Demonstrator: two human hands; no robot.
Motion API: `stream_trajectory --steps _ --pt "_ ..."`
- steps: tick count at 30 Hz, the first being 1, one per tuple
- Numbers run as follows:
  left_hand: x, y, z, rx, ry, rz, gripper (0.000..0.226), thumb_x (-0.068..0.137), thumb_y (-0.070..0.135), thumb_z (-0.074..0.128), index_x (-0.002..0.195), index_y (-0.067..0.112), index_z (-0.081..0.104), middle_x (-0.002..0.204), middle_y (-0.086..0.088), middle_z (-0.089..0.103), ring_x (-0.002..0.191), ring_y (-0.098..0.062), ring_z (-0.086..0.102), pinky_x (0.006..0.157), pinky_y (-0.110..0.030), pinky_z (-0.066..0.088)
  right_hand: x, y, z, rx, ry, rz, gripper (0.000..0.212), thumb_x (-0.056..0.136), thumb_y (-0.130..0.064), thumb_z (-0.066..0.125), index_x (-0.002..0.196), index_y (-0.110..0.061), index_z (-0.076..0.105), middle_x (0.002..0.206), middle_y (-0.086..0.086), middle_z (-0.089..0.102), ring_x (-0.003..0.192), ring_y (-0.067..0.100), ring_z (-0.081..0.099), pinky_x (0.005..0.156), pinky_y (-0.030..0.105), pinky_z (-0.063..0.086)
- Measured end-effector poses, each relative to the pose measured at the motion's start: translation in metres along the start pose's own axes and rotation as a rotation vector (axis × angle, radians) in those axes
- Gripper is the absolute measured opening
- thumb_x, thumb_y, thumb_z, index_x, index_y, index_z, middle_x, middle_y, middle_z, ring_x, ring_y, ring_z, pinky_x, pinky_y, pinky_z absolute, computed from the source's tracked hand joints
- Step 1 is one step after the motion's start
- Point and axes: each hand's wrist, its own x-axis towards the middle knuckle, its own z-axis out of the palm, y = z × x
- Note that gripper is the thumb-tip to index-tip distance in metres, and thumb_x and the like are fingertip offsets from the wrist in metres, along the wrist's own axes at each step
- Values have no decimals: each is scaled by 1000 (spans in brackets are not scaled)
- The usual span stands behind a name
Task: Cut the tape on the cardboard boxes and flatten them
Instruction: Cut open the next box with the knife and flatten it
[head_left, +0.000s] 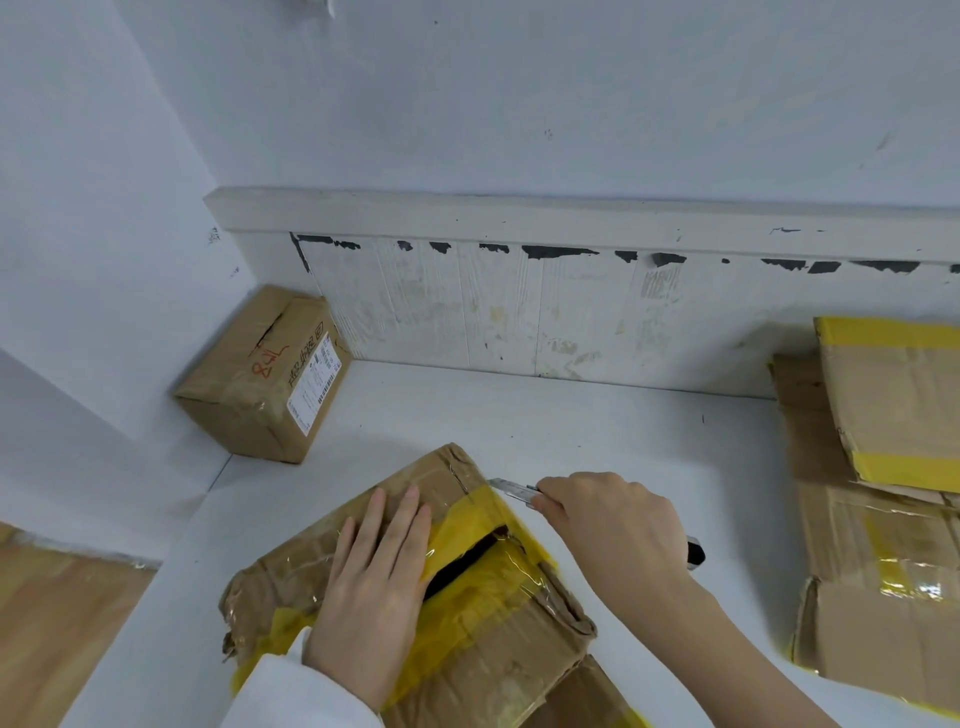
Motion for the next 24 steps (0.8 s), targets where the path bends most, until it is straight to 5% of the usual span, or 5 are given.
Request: stream_trajectory --steps 9,14,24 --pt "1 0 3 -8 45 11 77 102 29 -1 103 -1 70 113 -18 67 101 -43 63 74 -57 50 8 13 -4 -178 -10 -188 28 103 -40 23 86 -22 36 68 -6 30 61 20 42 43 25 21" --pt "3 -2 5 -28 78 29 76 101 27 -1 104 1 70 113 -15 67 102 -41 63 76 -56 50 13 0 -6 -244 -20 -188 9 101 -20 42 98 -23 50 71 -5 34 57 19 38 41 27 19" --pt "5 -1 5 -24 156 45 77 102 27 -1 101 1 71 110 -15 68 100 -41 64 73 -57 51 8 -3 -15 -289 -51 -237 13 97 -8 45 99 -18 54 66 -3 27 48 16 25 41 28 16"
